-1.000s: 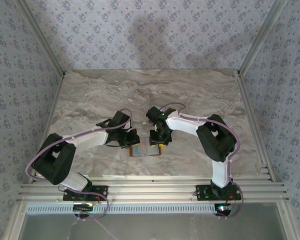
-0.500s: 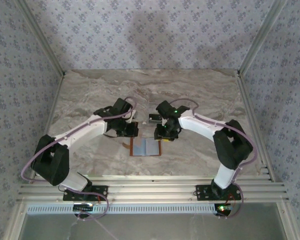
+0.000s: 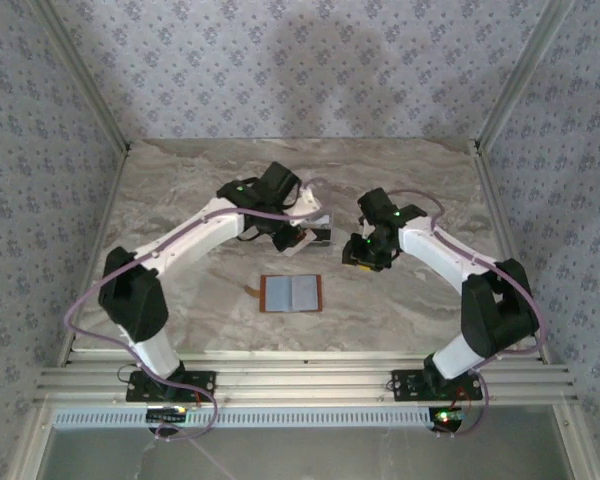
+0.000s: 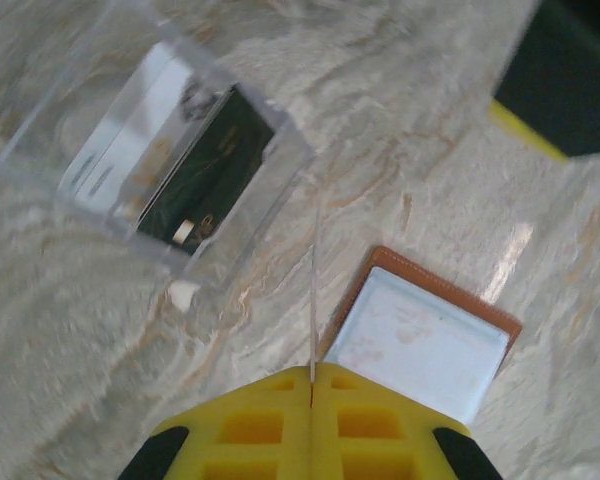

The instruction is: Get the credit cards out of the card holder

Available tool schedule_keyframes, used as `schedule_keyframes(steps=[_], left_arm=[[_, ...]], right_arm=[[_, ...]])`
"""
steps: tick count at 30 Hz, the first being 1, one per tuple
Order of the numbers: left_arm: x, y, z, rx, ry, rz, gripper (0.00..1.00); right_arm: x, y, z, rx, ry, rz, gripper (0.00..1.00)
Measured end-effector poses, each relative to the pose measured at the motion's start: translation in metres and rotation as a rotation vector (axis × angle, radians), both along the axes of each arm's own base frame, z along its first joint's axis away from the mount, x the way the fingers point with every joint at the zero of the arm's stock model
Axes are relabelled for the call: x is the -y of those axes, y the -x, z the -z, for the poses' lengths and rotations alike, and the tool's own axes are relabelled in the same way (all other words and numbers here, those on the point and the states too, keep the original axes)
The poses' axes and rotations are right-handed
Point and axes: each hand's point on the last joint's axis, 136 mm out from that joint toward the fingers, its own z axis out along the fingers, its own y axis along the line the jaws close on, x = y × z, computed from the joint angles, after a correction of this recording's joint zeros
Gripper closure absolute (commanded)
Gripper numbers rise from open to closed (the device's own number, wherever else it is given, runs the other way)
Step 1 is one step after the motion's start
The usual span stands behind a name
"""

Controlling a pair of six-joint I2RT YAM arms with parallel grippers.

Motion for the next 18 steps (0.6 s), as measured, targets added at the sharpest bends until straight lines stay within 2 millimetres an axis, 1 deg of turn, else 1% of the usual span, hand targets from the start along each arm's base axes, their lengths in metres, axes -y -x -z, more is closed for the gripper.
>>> schedule_keyframes(steps=[2,4,8,14,18], left_arm=[[0.01,-0.005,0.001,0.03,-0.038,0.093,1.0],[0.018,-0.015,0.002,0.066,-0.075,0.179,1.0],[0.028,-0.031,0.001,0.125,-0.12,0.308,1.0],[0.044,-0.062,-0.009,0.221,-0.176,0.424,1.0],[0.049,-0.081,-0.005,0.252,-0.204,0.465,1.0]], right_arm=[[0.005,0.0,-0.003,0.007,-0.001,0.004,0.58],[0.009,0.001,-0.005,0.014,-0.002,0.011,0.58],[0.017,0.008,-0.004,0.009,0.001,0.022,0.58],[0.026,0.012,0.0,-0.004,0.006,0.045,0.58],[0.032,0.013,0.003,-0.011,0.007,0.061,0.58]])
